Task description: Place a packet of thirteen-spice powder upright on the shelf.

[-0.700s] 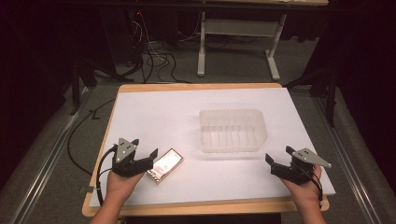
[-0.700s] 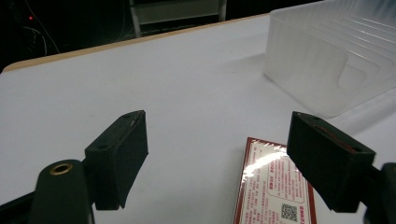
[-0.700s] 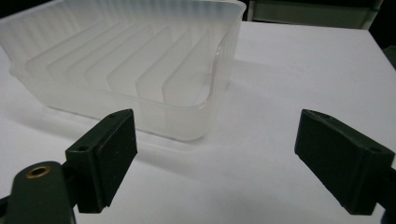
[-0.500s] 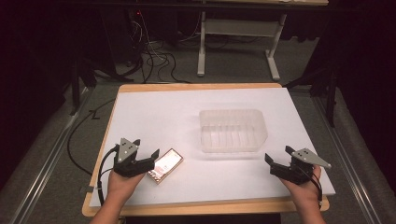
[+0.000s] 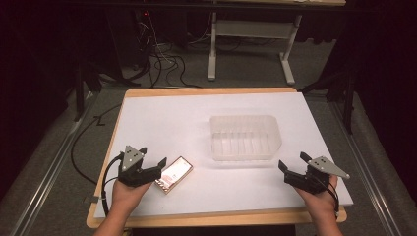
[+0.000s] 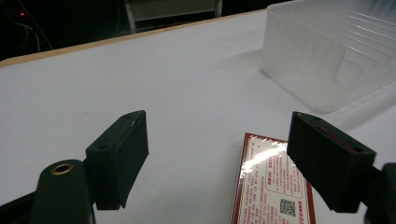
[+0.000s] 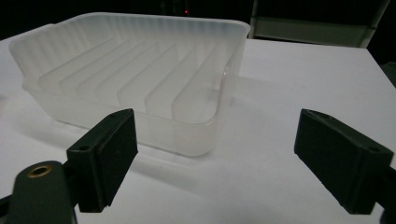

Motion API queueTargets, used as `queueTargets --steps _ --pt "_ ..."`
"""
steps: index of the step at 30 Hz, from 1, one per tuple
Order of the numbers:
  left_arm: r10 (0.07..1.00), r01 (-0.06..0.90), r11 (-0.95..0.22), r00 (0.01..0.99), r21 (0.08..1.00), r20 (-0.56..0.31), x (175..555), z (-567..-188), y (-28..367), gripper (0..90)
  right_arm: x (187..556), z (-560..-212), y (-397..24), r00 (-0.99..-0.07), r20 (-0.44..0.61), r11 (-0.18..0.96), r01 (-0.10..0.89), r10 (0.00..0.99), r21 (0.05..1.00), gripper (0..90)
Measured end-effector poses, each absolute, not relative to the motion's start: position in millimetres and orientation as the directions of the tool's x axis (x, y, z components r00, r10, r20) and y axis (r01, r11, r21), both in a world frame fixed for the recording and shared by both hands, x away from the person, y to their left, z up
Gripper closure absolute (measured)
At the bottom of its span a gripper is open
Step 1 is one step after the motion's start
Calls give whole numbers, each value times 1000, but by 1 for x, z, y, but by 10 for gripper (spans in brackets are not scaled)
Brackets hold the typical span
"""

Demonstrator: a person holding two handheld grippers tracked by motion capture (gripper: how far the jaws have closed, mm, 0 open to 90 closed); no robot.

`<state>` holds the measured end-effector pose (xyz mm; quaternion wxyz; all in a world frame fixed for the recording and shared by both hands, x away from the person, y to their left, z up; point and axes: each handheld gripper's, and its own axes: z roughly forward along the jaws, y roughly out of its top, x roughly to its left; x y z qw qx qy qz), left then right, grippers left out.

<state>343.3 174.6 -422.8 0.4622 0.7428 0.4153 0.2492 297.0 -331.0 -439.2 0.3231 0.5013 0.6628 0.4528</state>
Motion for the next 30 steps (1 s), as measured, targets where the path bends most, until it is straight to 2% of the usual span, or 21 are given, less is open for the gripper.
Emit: queueTargets --steps 9,12,14,15,30 --pt "840 391 -237 543 889 -15 343 -422 174 220 296 -437 -330 -272 -19 122 369 962 922 151" --pt "843 396 -234 538 888 -18 344 -423 175 219 293 -433 -330 -265 -54 150 357 963 922 235" --pt "844 397 -232 536 888 -19 344 -424 175 217 293 -431 -330 -273 -56 155 358 960 921 228" --pt "844 399 -232 535 887 -20 344 -424 175 216 293 -431 -329 -268 -52 152 366 962 918 159" --pt "833 394 -265 553 880 3 342 -426 166 224 299 -429 -331 -316 8 125 396 949 910 143"
